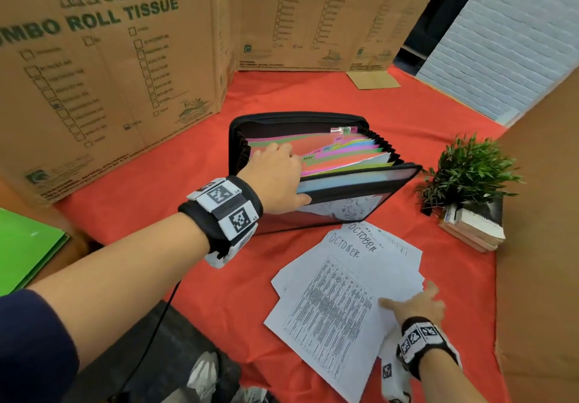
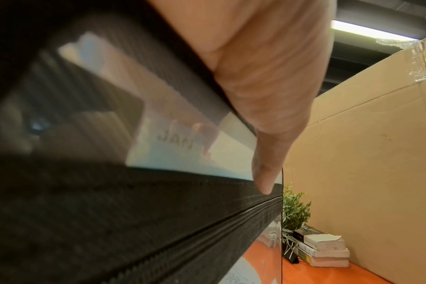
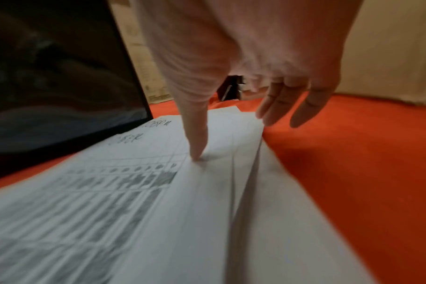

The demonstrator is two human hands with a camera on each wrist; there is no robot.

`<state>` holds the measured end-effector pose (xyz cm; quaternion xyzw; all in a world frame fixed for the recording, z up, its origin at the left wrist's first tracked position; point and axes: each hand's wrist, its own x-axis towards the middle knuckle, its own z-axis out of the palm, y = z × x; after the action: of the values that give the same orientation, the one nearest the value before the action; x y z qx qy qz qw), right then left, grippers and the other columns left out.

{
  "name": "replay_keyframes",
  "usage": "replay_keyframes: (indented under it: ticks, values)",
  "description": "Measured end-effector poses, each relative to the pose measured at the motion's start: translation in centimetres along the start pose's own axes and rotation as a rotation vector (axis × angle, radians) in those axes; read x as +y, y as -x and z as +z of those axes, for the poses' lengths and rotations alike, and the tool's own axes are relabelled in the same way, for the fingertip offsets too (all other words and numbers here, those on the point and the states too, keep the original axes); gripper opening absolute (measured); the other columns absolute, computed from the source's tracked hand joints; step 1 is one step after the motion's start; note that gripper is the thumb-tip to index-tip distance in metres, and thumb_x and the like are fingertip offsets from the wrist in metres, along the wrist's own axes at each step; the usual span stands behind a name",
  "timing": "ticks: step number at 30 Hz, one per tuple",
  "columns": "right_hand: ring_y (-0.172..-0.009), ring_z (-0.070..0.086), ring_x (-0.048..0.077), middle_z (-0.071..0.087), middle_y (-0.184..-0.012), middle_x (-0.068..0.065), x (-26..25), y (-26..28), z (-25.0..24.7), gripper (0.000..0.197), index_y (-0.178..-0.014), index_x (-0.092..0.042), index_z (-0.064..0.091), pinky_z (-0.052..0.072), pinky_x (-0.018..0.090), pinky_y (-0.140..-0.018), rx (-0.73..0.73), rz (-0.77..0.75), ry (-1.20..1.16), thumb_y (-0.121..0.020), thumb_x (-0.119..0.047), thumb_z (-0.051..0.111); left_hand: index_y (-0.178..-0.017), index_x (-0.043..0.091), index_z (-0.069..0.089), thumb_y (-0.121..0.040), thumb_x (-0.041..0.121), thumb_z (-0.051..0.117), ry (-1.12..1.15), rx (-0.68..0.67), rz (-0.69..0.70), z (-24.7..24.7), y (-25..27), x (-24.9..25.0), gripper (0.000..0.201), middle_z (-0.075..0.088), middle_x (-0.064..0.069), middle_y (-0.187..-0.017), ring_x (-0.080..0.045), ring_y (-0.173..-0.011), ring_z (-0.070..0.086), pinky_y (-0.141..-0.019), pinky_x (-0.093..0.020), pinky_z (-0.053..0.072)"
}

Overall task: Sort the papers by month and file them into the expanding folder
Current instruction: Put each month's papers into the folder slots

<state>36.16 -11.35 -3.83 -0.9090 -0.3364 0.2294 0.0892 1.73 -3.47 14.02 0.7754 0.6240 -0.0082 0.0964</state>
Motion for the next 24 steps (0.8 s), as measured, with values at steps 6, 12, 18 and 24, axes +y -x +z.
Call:
replay_keyframes:
  ticks: [6,12,18,24]
  values:
    - [-0.123,0.027,0.03,0.029,-0.129,0.01,-0.7,-3.5,-0.2,0.096,-0.13,-0.035,0.044,0.032,0.048,-0.106,-0.147,-0.197,0.225,-0.048,-0.06,0.088,-0.132,0.011,0.049,-0.082,0.063,0.058,-0.019,0.016,-0.01,0.5,-0.3,0.0,0.073,0.047,-0.008,-0.127,-0.029,-0.119,0.043,-0.097,-0.046,0.042]
    - [-0.121,0.028,0.029,0.031,-0.125,0.008,0.0,-4.4,0.3,0.098,-0.118,-0.025,0.043,0.033,0.047,-0.105,-0.14,-0.187,0.237,-0.04,-0.061,0.089,-0.134,0.011,0.048,-0.082,0.063,0.057,-0.029,0.025,-0.009,0.6,-0.4,-0.2,0.074,0.048,-0.008,-0.124,-0.029,-0.115,0.046,-0.096,-0.046,0.044]
    - [-0.12,0.032,0.026,0.031,-0.114,0.001,0.0,-3.6,0.2,0.089,-0.115,-0.02,0.045,0.035,0.044,-0.099,-0.144,-0.241,0.278,-0.048,-0.063,0.086,-0.132,0.01,0.05,-0.082,0.063,0.056,-0.047,0.012,-0.017,0.4,-0.6,-0.2,0.073,0.048,-0.008,-0.123,-0.029,-0.114,0.046,-0.095,-0.047,0.044]
    - [-0.12,0.037,0.023,0.039,-0.122,0.0,-0.1,-2.4,0.6,0.079,-0.115,-0.021,0.05,0.038,0.044,-0.095,-0.009,-0.389,0.312,-0.055,-0.061,0.083,-0.134,0.011,0.049,-0.083,0.064,0.056,-0.049,0.012,-0.023,0.5,-0.5,-0.2,0.074,0.047,-0.008,-0.125,-0.028,-0.115,0.046,-0.095,-0.046,0.044]
